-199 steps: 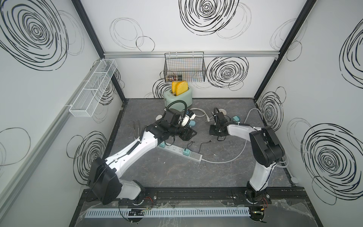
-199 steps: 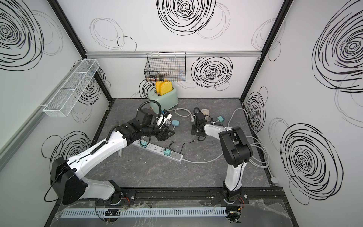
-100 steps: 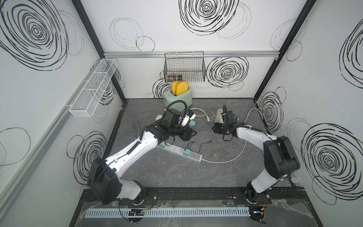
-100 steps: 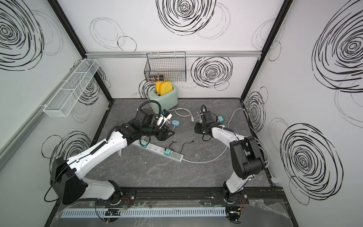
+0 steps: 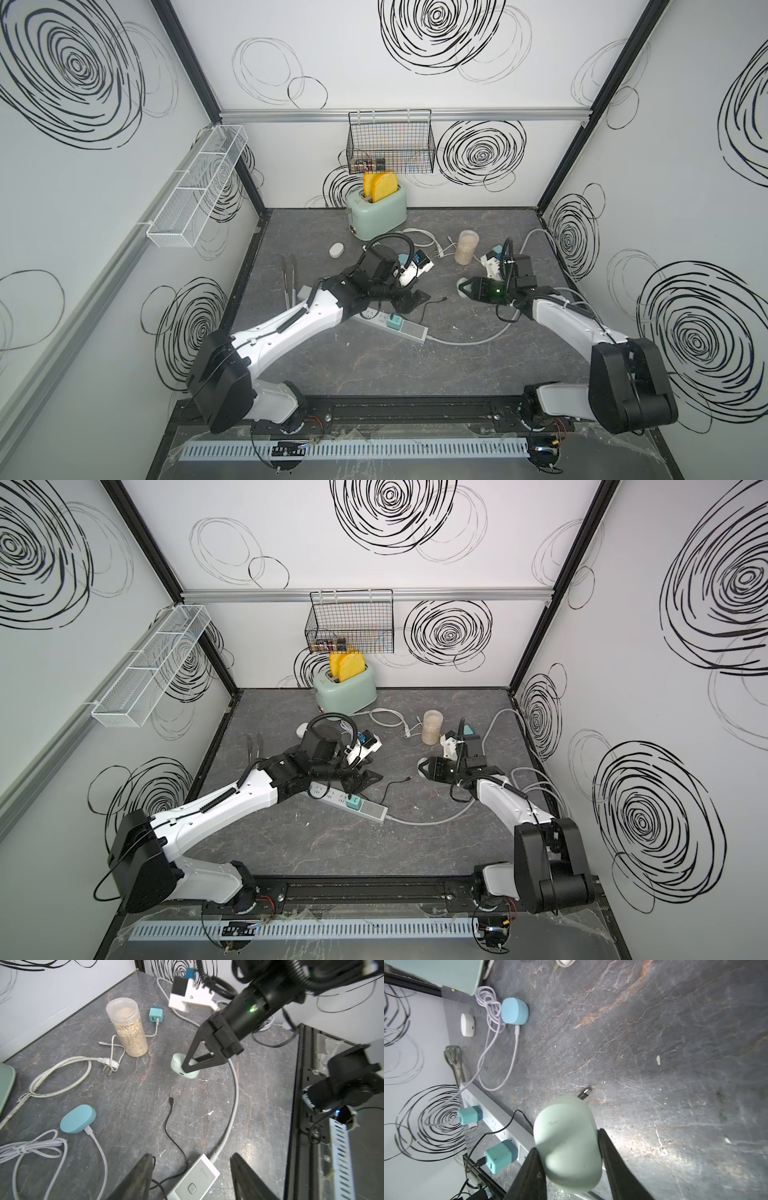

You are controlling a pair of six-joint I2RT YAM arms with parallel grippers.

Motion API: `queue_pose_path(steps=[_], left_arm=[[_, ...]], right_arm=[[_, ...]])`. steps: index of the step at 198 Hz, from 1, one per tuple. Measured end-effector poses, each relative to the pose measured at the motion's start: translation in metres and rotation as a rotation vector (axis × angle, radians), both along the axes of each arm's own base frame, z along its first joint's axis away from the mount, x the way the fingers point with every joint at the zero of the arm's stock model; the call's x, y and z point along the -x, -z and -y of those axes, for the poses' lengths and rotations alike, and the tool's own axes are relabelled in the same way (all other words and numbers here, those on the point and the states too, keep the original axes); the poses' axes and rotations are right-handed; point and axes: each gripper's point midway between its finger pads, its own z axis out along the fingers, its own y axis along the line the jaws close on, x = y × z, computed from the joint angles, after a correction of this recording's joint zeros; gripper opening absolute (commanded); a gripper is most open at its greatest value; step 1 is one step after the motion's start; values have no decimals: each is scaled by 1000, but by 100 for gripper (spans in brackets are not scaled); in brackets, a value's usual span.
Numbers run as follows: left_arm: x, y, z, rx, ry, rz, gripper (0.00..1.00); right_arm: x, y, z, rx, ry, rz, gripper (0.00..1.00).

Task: Charge the bluetooth headset
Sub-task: Pick up the charging cable from the center of the board.

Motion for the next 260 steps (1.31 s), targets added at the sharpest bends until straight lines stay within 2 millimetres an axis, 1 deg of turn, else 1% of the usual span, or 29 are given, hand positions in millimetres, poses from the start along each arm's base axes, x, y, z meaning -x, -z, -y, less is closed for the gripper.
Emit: queue_pose_path(steps=[12,28,49,69,80,90,99,126,171,192,213,236,260], left_arm=[[-5,12,4,-37,-14,-9,67],[-10,21,13,-65,-22,-15,68],[-16,22,25,-79,-35,-7,68],[-29,24,37,-101,-49,12,67],[-37,28,41,-118,-58,23,66],[-43,34,42,-143,-69,22,64],[-49,42,43,-174,-82,16,62],[-62,68,48,-248,-96,-16,62],[-67,126,54,-367,-82,-120,60],[-67,146,56,-400,-75,-161,62],[-69,156,61,-410,-73,-185,62],[-72,159,65,-406,-76,-197,61],[-73,162,68,-401,-86,-209,57]], right_arm=[[3,-6,1,-24,-4,23,29],[5,-12,5,-46,4,43,28],[5,-16,10,-55,22,61,28],[3,-16,15,-52,50,56,28],[1,-15,19,-46,69,54,28],[-1,-14,23,-40,89,51,28],[-2,-13,27,-37,108,48,28],[-4,-10,33,-33,144,37,28],[-1,-1,36,-28,164,10,28],[-2,-1,38,-29,168,13,28],[-3,0,40,-29,174,12,28],[-4,2,40,-30,173,7,28],[-4,3,39,-34,171,10,28]])
